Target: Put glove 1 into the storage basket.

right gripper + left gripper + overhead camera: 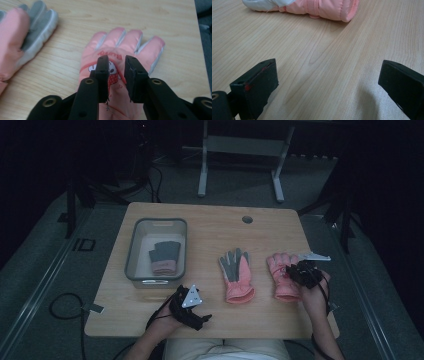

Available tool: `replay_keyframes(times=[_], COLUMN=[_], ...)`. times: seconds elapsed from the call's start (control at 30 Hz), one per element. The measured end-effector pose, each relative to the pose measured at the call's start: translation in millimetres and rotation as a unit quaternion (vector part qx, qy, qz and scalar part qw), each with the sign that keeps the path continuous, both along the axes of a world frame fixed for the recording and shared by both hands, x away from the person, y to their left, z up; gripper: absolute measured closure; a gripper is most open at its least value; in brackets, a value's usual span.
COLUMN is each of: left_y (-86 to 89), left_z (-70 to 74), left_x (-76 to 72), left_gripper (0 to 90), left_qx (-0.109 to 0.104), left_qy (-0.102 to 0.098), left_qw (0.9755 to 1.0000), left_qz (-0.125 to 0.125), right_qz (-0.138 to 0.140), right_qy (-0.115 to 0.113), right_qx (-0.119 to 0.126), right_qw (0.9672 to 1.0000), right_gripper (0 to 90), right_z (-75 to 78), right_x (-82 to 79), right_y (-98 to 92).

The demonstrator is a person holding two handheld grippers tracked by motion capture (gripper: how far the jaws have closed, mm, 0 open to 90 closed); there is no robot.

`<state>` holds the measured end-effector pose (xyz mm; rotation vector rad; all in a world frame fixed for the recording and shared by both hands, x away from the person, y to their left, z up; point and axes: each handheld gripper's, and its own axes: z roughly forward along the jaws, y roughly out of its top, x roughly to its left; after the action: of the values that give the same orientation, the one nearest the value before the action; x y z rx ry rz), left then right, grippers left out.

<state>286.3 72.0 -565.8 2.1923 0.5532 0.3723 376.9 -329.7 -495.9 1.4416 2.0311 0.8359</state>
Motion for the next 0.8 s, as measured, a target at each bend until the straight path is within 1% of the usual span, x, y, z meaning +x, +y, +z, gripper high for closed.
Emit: replay_keyframes(times=[0.03,0.1,0.13,0.2,0.27,0.3,0.33,0.4,0.47,0.5,0.57,0.6,0.63,0.67,0.7,0.8], left_y=[-0.1,0.0,0.1,0.1,-0.1,-0.2,0.0,0.3,0.5,0.4,0.1,0.1,0.2,0.2,0.2,0.0], left_z=[0.0,0.1,0.0,0.1,0.1,0.0,0.0,-0.2,-0.2,-0.2,-0.4,-0.4,-0.4,-0.4,-0.4,-0.7], left_x=[0.1,0.5,0.5,0.4,0.2,0.4,0.6,1.0,1.3,1.2,1.0,0.7,0.6,0.7,0.7,0.8], left_gripper=[2.1,2.0,2.1,2.0,2.0,2.0,2.1,2.1,2.1,2.0,2.1,2.0,2.1,2.0,2.0,2.1], left_qx=[0.001,0.001,0.000,0.001,0.001,0.002,0.002,-0.001,0.000,0.001,0.001,0.001,0.000,-0.001,0.000,0.001], left_qy=[0.000,0.000,0.000,0.000,0.000,0.001,0.000,0.001,0.001,0.001,0.002,-0.001,-0.002,-0.001,0.000,0.001], left_qw=[1.0000,1.0000,1.0000,1.0000,1.0000,1.0000,1.0000,1.0000,1.0000,1.0000,1.0000,1.0000,1.0000,1.0000,1.0000,1.0000], left_qz=[0.000,0.000,0.000,-0.001,-0.001,-0.002,-0.002,-0.002,-0.002,-0.002,-0.002,-0.001,0.000,0.000,0.000,-0.001], right_qz=[0.004,0.023,0.031,0.044,0.058,0.061,0.069,0.070,0.070,0.067,0.063,0.062,0.061,0.059,0.053,0.043], right_qy=[-0.001,-0.006,-0.005,0.002,0.014,0.016,0.024,0.031,0.038,0.040,0.043,0.043,0.040,0.038,0.037,0.038], right_qx=[-0.008,-0.020,-0.027,-0.035,-0.049,-0.053,-0.062,-0.081,-0.080,-0.077,-0.065,-0.063,-0.067,-0.065,-0.058,-0.044], right_qw=[1.0000,0.9995,0.9992,0.9984,0.9970,0.9966,0.9954,0.9938,0.9936,0.9939,0.9950,0.9952,0.9951,0.9954,0.9962,0.9974], right_gripper=[71.1,69.0,68.3,65.7,63.6,63.7,63.6,63.5,64.0,66.1,72.2,75.5,78.1,80.0,81.9,85.6], right_z=[1.7,3.9,4.3,3.5,1.3,0.1,-2.9,-8.6,-14.1,-16.7,-20.1,-22.1,-25.7,-27.1,-28.3,-26.8], right_x=[-0.7,-1.3,-0.9,1.1,3.4,4.0,5.3,6.7,7.7,7.7,7.5,7.6,7.4,7.1,6.5,5.9], right_y=[0.0,0.5,0.8,1.1,2.2,2.6,3.3,3.2,2.3,1.4,0.5,0.6,1.5,1.8,1.7,1.7])
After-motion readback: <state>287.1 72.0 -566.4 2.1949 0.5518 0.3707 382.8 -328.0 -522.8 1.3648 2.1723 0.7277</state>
